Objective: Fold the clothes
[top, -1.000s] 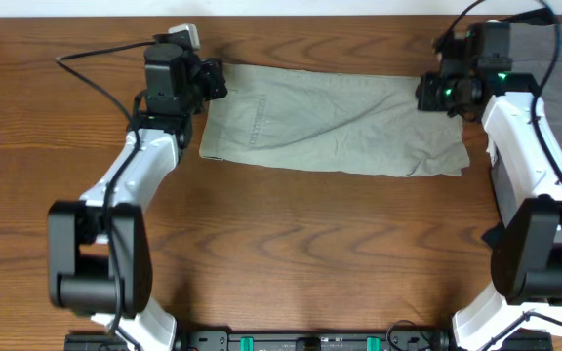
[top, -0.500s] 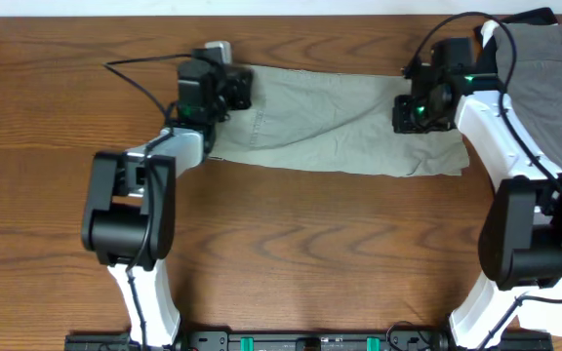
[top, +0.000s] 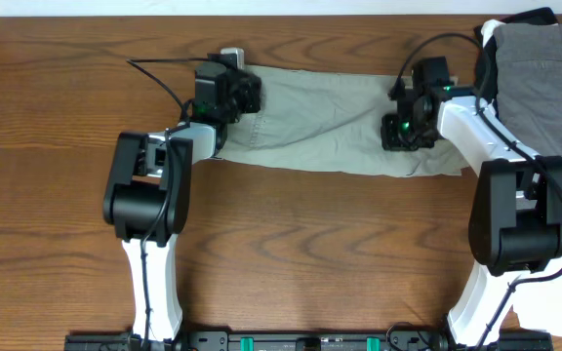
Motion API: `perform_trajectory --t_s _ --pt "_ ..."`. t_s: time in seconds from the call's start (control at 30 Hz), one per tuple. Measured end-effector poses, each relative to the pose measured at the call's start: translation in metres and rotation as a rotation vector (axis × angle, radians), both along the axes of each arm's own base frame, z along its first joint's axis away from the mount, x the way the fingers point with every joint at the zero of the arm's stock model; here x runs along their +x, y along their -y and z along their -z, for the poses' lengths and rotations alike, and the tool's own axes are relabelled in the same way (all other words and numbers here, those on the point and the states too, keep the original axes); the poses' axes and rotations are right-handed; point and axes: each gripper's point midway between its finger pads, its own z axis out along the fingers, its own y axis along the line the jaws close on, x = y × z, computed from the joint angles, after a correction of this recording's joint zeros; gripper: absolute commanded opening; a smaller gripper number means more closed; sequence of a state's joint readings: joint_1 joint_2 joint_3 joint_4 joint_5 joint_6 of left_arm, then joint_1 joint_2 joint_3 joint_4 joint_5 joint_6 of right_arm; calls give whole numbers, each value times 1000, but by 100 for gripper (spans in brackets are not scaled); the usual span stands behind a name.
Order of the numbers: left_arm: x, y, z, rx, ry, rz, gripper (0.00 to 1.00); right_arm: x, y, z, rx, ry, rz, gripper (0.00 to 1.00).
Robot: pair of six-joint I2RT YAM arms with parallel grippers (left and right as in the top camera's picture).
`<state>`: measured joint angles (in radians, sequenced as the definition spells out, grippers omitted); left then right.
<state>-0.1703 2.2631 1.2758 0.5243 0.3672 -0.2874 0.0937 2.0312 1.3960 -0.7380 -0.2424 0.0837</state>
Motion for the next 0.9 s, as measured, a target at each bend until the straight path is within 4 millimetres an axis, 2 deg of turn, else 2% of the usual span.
perform_trajectory --t_s 0.07,0.13,0.4,0.6,0.77,0.9 --pt "1 -3 10 14 -7 -7 19 -8 3 9 -17 -28 9 9" --pt "6 -7 9 35 -4 -21 19 -19 9 19 -46 -62 32 10" --pt "13 -34 12 75 -7 -68 19 -30 27 22 -126 -69 138 10" --pt "15 -42 11 72 -4 -78 19 -35 30 22 -132 -80 171 12" --pt "23 -50 3 65 7 -82 19 -36 29 19 -116 -94 164 15" --pt "35 -56 -20 36 48 -75 19 -44 34 14 -102 -151 143 14"
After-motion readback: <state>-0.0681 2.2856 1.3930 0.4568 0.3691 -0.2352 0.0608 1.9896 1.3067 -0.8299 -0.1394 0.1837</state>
